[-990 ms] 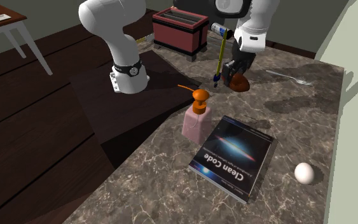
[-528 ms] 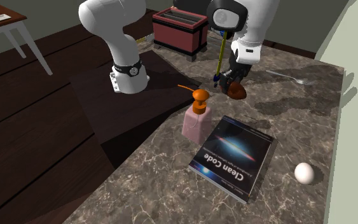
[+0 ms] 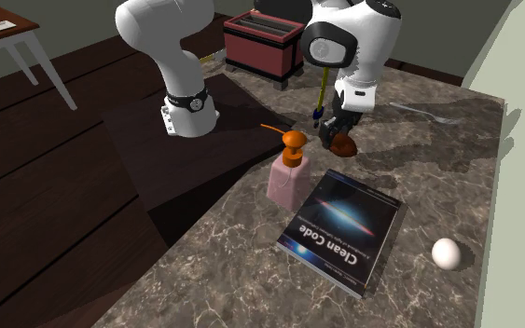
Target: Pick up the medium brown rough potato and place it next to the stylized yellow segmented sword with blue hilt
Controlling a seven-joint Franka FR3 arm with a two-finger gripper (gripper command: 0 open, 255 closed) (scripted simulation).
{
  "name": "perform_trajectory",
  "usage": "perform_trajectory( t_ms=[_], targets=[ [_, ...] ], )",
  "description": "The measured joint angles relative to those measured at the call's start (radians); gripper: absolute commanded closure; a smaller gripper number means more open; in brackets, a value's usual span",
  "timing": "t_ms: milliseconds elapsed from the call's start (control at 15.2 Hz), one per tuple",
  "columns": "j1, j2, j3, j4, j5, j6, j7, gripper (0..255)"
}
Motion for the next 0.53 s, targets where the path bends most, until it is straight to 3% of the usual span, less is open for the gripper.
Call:
perform_trajectory(
  t_ms=[528],
  targets=[
    [0.02,0.116,-0.03,0.006,-0.065,0.106,0.045,255]
  ],
)
